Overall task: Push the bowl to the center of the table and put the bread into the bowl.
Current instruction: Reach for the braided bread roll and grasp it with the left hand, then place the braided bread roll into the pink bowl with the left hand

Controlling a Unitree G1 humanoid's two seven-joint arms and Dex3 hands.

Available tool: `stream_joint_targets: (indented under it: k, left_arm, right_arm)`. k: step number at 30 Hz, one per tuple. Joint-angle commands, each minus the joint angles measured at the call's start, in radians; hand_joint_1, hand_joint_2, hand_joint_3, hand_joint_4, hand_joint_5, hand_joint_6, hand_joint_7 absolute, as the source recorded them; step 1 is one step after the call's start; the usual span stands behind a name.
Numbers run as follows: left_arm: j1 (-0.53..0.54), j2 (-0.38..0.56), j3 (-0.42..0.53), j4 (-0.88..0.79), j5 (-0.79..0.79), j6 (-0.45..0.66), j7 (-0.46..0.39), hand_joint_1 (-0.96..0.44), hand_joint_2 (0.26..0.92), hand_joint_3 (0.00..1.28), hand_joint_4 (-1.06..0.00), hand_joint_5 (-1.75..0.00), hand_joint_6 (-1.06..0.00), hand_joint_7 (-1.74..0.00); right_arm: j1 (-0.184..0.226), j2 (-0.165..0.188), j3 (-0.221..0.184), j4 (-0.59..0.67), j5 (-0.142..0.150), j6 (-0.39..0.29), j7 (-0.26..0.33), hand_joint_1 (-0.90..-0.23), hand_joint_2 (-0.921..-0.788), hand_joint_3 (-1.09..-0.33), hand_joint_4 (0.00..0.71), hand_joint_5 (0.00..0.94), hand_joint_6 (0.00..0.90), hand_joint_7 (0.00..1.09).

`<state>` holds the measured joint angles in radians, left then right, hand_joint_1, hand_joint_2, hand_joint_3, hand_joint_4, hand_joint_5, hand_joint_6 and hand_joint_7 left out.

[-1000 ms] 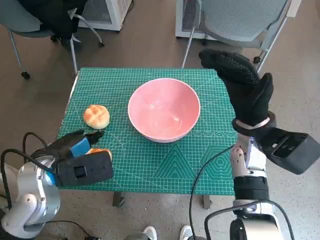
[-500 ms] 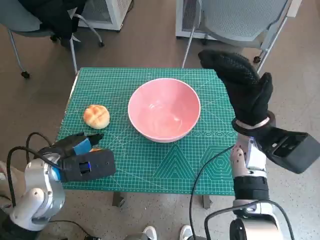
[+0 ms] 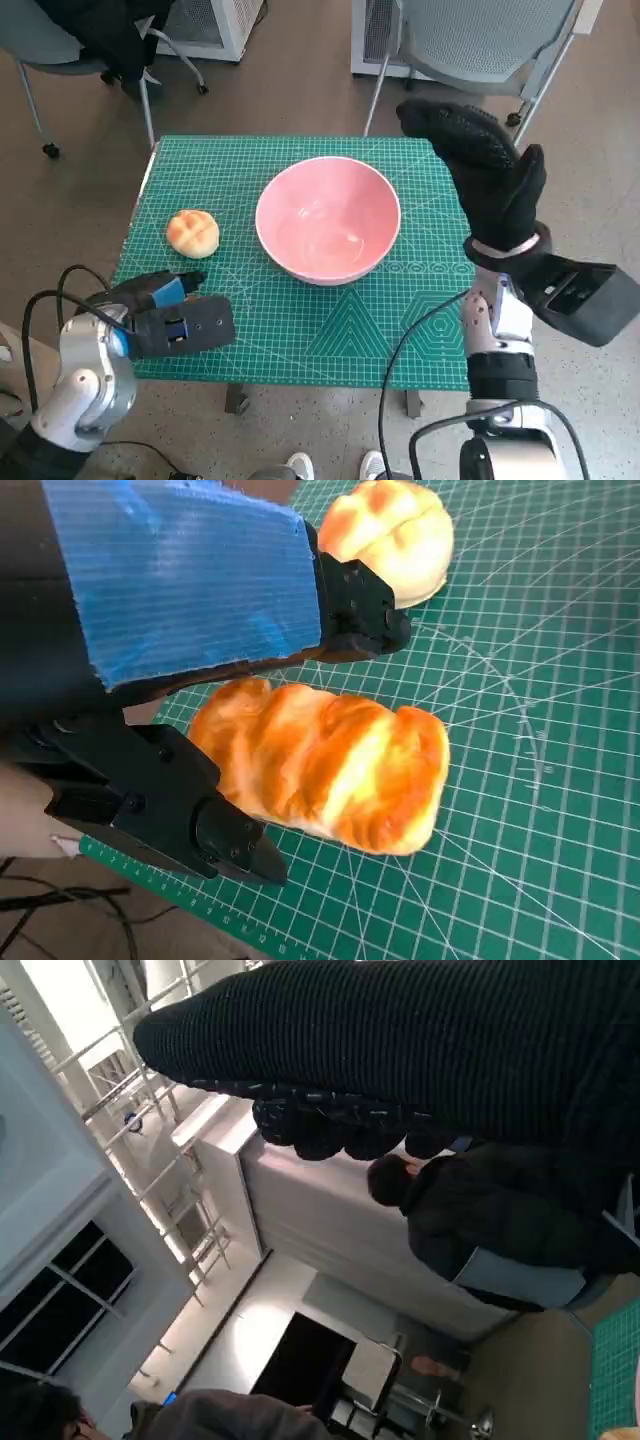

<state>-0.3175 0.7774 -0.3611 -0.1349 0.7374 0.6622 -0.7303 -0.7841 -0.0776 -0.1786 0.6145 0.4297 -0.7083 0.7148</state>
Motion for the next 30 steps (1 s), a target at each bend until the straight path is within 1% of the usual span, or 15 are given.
stream_joint_targets:
  k: [1, 11, 17, 18, 19, 20, 21, 22, 23, 24, 25, 26, 27, 29, 30]
  left_arm:
    - [-0.020, -0.019, -0.012, 0.048, 0.005, -0.020, 0.004, -0.12, 0.696, 0.00, -0.13, 0.00, -0.29, -0.01]
    - [-0.050, -0.044, -0.022, 0.136, 0.012, -0.042, 0.015, -0.10, 0.708, 0.01, -0.15, -0.01, -0.31, -0.01]
    - [-0.049, -0.065, -0.015, 0.166, 0.012, -0.048, 0.055, -0.01, 0.728, 0.02, -0.22, -0.03, -0.37, -0.03]
    - [-0.048, -0.069, -0.012, 0.171, 0.012, -0.049, 0.068, 0.04, 0.738, 0.03, -0.36, -0.17, -0.42, -0.03]
    - [-0.043, -0.072, -0.010, 0.174, 0.014, -0.052, 0.085, 0.07, 0.737, 0.05, -0.43, -0.30, -0.46, -0.03]
    - [-0.040, -0.075, -0.008, 0.176, 0.014, -0.055, 0.097, 0.07, 0.737, 0.05, -0.43, -0.30, -0.46, -0.03]
    - [-0.034, -0.076, -0.005, 0.179, 0.018, -0.064, 0.122, 0.22, 0.804, 0.07, -0.58, -0.73, -0.52, -0.03]
    - [-0.030, -0.077, -0.004, 0.182, 0.020, -0.071, 0.140, 0.26, 0.753, 0.20, -0.62, -0.84, -0.57, -0.07]
    - [-0.024, -0.078, -0.004, 0.187, 0.025, -0.083, 0.169, 0.33, 0.636, 0.46, -0.66, -1.05, -0.63, -0.13]
    - [-0.021, -0.078, -0.004, 0.192, 0.029, -0.093, 0.189, 0.21, 0.602, 0.58, -0.64, -1.17, -0.62, -0.57]
    - [-0.015, -0.077, -0.005, 0.196, 0.035, -0.105, 0.216, 0.17, 0.584, 0.63, -0.63, -1.22, -0.62, -0.74]
    - [-0.012, -0.076, -0.006, 0.199, 0.038, -0.115, 0.235, 0.11, 0.571, 0.71, -0.59, -1.39, -0.62, -0.89]
    - [-0.004, -0.072, -0.007, 0.194, 0.046, -0.124, 0.255, 0.07, 0.562, 0.76, -0.56, -1.50, -0.62, -0.99]
    - [0.008, -0.066, -0.007, 0.183, 0.058, -0.139, 0.277, 0.04, 0.564, 0.79, -0.49, -1.61, -0.64, -1.08]
    - [0.012, -0.064, -0.005, 0.177, 0.061, -0.144, 0.283, 0.03, 0.575, 0.78, -0.46, -1.64, -0.65, -1.12]
  right_arm:
    - [0.017, -0.002, -0.001, 0.003, 0.007, 0.015, 0.012, -0.689, -0.921, -0.816, 0.052, 0.000, -0.001, 0.24]
    - [0.016, -0.004, -0.004, 0.006, 0.009, 0.016, 0.019, -0.687, -0.921, -0.813, 0.052, 0.000, -0.001, 0.24]
    - [0.017, -0.005, -0.005, 0.001, 0.009, 0.016, 0.020, -0.687, -0.921, -0.812, 0.052, 0.000, -0.001, 0.24]
    - [0.017, -0.005, -0.005, 0.001, 0.009, 0.016, 0.020, -0.687, -0.921, -0.811, 0.052, 0.000, -0.001, 0.24]
    - [0.018, -0.005, -0.005, -0.001, 0.009, 0.016, 0.020, -0.687, -0.921, -0.811, 0.052, 0.000, -0.001, 0.24]
    - [0.018, -0.006, -0.005, -0.002, 0.009, 0.016, 0.021, -0.687, -0.921, -0.811, 0.052, 0.000, -0.001, 0.24]
    - [0.018, -0.006, -0.005, -0.002, 0.010, 0.015, 0.021, -0.687, -0.921, -0.811, 0.052, 0.000, -0.001, 0.24]
    - [0.018, -0.006, -0.005, -0.002, 0.010, 0.015, 0.022, -0.687, -0.921, -0.811, 0.052, 0.000, -0.001, 0.24]
    - [0.017, -0.007, -0.006, -0.001, 0.010, 0.014, 0.022, -0.687, -0.921, -0.811, 0.052, 0.000, -0.001, 0.24]
    - [0.017, -0.007, -0.006, -0.001, 0.010, 0.013, 0.022, -0.687, -0.921, -0.811, 0.053, 0.000, -0.001, 0.24]
    - [0.016, -0.007, -0.007, -0.001, 0.010, 0.013, 0.022, -0.687, -0.921, -0.811, 0.053, 0.000, -0.001, 0.24]
    - [0.016, -0.008, -0.007, -0.001, 0.010, 0.013, 0.022, -0.687, -0.921, -0.810, 0.053, 0.001, -0.001, 0.24]
    - [0.017, -0.008, -0.007, -0.003, 0.010, 0.013, 0.023, -0.687, -0.921, -0.810, 0.053, 0.001, -0.001, 0.24]
    - [0.016, -0.008, -0.008, -0.003, 0.010, 0.012, 0.023, -0.687, -0.921, -0.809, 0.053, 0.000, -0.001, 0.24]
    - [0.016, -0.008, -0.008, -0.003, 0.010, 0.012, 0.024, -0.687, -0.921, -0.809, 0.052, 0.000, -0.001, 0.24]
